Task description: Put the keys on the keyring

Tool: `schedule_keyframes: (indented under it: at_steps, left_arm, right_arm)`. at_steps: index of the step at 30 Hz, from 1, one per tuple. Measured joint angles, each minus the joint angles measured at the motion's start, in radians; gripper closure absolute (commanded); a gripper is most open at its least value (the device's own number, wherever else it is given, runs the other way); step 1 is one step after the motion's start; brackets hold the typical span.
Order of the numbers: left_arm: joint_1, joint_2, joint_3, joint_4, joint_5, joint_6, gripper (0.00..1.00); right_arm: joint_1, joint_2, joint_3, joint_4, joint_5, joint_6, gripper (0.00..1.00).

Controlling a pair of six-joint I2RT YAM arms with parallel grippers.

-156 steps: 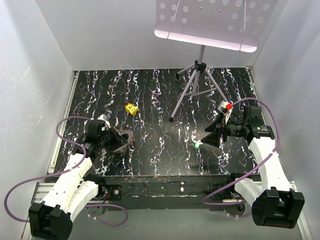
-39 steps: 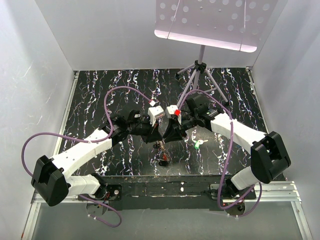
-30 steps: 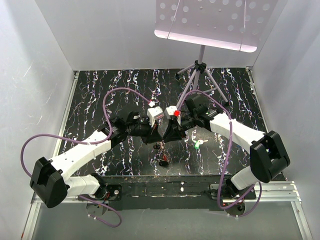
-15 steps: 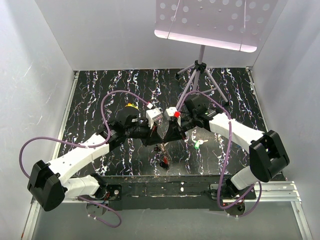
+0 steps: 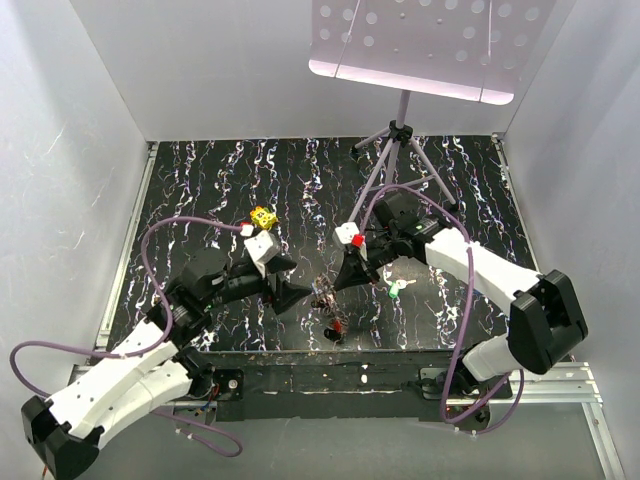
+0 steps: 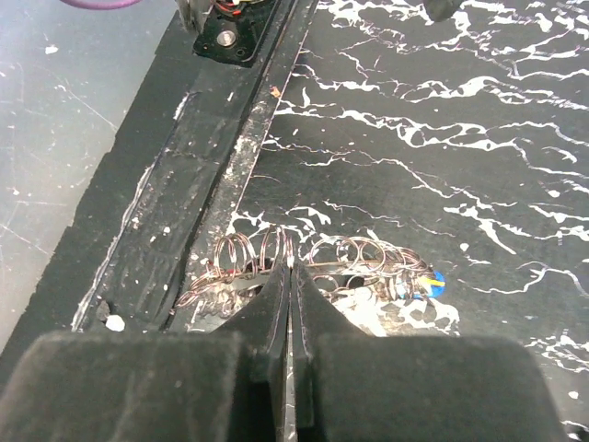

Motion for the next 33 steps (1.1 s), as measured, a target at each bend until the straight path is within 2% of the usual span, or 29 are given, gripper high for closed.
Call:
schedule_keyframes:
  at_steps: [4, 8, 13, 21, 27, 33]
  left_arm:
    - [0.000, -0.064, -0.050, 0.035, 0.009, 0.023, 0.34]
    - [0.000, -0.010, -0.057, 0.058, 0.029, 0.029, 0.43]
    - [0.000, 0.084, -0.068, 0.106, 0.028, 0.050, 0.65]
    - [-0.051, 0.209, -0.079, 0.196, -0.016, 0.080, 0.65]
    - [-0.124, 0.245, -0.113, 0.262, -0.080, 0.077, 0.62]
    - [-0.138, 0.253, -0.128, 0.304, -0.122, 0.064, 0.59]
  right_arm:
    - [0.000, -0.050, -0.004, -0.008, 0.023, -0.048, 0.99]
    - [0.000, -0.090, -0.013, -0.008, 0.044, -0.083, 0.99]
    - [0.001, -0.092, -0.016, -0.009, 0.063, -0.102, 0.99]
    - [0.001, -0.092, -0.016, -0.009, 0.061, -0.102, 0.99]
    - [0.001, -0.091, -0.016, -0.008, 0.053, -0.101, 0.99]
    - [0.001, -0.086, -0.016, -0.009, 0.046, -0.098, 0.99]
